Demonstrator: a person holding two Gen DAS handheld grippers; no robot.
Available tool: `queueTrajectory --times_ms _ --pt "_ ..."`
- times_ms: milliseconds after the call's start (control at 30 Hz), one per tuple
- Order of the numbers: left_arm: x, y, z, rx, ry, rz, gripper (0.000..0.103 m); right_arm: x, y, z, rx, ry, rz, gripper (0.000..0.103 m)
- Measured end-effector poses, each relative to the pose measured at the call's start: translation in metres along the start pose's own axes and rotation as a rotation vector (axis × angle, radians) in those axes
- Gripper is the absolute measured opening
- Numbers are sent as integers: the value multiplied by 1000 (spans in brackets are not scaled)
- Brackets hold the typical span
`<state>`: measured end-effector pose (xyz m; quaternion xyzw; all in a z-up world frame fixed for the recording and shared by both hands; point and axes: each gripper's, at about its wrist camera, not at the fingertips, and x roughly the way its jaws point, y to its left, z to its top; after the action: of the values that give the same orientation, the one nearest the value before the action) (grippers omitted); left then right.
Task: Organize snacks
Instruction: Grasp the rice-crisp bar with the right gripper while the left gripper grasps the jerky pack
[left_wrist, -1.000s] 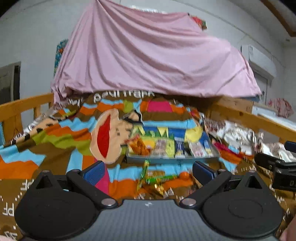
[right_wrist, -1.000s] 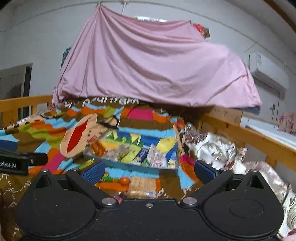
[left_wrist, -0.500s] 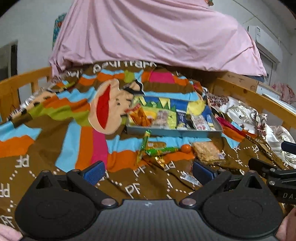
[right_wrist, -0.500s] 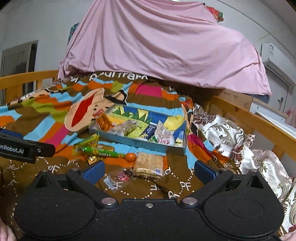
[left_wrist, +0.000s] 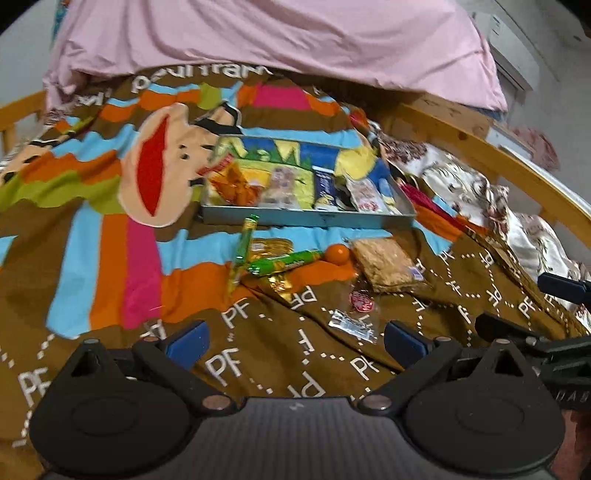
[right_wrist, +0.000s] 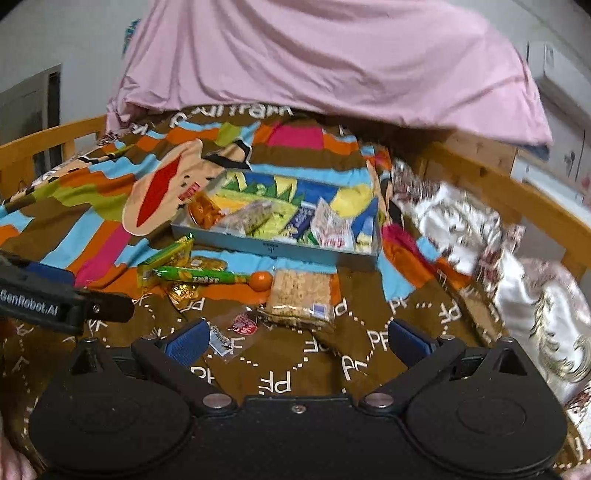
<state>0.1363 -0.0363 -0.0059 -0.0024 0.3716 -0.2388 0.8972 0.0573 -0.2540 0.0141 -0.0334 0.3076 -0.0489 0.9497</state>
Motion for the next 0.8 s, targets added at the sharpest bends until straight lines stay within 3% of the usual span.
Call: queueTrajectory --times_ms 233,400,600,800 --pt "24 -14 8 114 -15 -47 103 47 -23 21 14 79 71 102" --pt "40 -40 7 299 -60 -67 103 81 -29 33 -77 100 94 102" --pt "70 -66 1 466 -42 -65 103 114 -37 43 -45 109 206 102" --pt "97 -71 0 494 9 -193 102 153 -36 44 9 170 239 102"
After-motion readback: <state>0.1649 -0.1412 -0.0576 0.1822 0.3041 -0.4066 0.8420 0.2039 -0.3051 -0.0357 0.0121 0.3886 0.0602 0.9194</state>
